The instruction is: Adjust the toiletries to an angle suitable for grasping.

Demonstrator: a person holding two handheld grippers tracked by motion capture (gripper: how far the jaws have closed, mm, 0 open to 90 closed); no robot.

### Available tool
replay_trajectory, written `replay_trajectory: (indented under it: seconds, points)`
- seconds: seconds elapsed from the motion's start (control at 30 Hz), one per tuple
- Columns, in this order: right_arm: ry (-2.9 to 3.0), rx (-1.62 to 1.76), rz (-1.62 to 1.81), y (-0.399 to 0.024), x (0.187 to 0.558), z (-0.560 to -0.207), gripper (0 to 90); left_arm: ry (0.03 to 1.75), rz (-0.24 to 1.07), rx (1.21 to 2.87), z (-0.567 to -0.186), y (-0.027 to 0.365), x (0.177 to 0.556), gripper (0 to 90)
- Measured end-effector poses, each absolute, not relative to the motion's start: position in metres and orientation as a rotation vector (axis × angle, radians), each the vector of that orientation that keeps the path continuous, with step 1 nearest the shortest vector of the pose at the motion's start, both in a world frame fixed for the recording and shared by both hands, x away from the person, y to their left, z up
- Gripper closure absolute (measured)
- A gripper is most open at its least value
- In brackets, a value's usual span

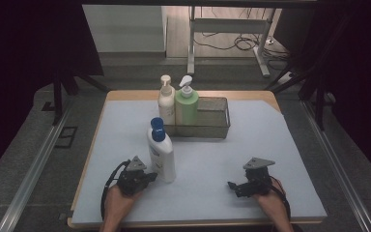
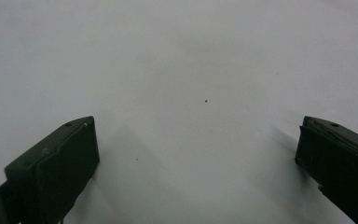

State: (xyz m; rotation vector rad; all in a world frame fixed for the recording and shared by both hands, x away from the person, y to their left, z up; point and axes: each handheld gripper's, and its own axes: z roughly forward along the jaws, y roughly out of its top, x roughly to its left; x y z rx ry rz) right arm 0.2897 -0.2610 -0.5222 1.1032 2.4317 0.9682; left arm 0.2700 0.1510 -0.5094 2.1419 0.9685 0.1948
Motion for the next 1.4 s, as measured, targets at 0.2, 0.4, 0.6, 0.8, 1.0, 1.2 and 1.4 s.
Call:
replay_trajectory:
  seconds: [0.2,0.4,0.6,0.8,1.0,1.2,1.4]
  points:
    - [2.433,1.103,0.969,-0.261,0.29,-0.522,0.0,0.95,0.182,2.143,-0.51,0.144,0.271,89.7]
    - [2.432,1.103,0.967,-0.261,0.29,-0.522,0.0,0.93,0.161,2.151,-0.513,0.136,0.272,89.7]
    - [2.433,1.107,0.966,-0.261,0.29,-0.522,0.0,0.909,0.17,2.194,-0.516,0.128,0.271,89.7]
    - [2.434,1.107,0.965,-0.261,0.29,-0.522,0.0,0.902,0.193,2.202,-0.513,0.131,0.267,87.4]
    - [2.434,1.11,0.964,-0.26,0.29,-0.522,0.0,0.895,0.213,2.202,-0.509,0.135,0.262,80.9]
    - [2.436,1.108,0.963,-0.26,0.29,-0.522,0.0,0.915,0.27,2.191,-0.506,0.144,0.258,64.9]
    - [2.436,1.111,0.962,-0.26,0.29,-0.521,0.0,0.949,0.272,2.174,-0.507,0.158,0.256,42.7]
